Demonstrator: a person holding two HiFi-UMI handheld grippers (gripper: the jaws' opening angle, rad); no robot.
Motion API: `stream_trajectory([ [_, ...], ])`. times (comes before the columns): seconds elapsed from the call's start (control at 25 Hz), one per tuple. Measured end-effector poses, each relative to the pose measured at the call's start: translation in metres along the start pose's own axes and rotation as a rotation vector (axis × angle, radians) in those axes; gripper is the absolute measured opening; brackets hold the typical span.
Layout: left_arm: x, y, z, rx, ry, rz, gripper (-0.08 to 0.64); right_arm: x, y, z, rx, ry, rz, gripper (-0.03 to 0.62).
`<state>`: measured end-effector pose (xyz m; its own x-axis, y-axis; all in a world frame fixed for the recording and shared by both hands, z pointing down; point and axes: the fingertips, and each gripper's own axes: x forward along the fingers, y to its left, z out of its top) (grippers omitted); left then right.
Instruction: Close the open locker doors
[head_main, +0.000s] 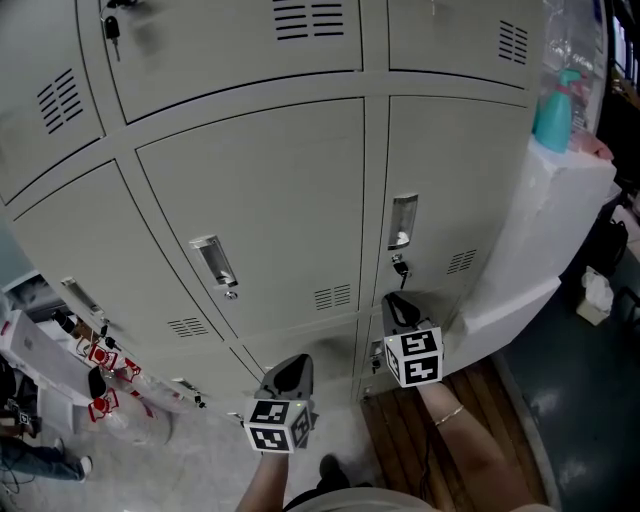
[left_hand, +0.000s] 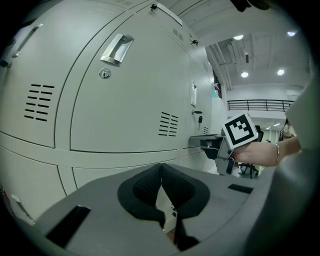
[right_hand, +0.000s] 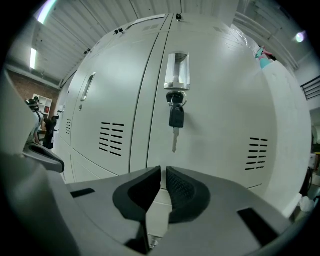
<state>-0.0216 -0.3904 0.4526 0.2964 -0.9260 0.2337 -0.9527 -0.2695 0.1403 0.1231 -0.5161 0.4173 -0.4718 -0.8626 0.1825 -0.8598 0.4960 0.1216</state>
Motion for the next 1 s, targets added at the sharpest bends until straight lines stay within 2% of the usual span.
stream_trajectory([
  [0.32, -0.008, -0.017, -0.003, 0.008, -0.003, -0.016, 0.021, -0.052, 0.006, 0.000, 0.077, -0.013, 0.023, 0.015],
  [0.8, -0.038, -0.053, -0.020, 0.014, -0.001, -0.020, 0.020, -0.147, 0.013, -0.047, 0.191, 0.025, 0.004, -0.005],
  [1.0, -0.051, -0.071, -0.029, 0.024, 0.001, -0.030, 0.020, -0.178, 0.016, -0.059, 0.206, 0.027, -0.008, -0.011],
])
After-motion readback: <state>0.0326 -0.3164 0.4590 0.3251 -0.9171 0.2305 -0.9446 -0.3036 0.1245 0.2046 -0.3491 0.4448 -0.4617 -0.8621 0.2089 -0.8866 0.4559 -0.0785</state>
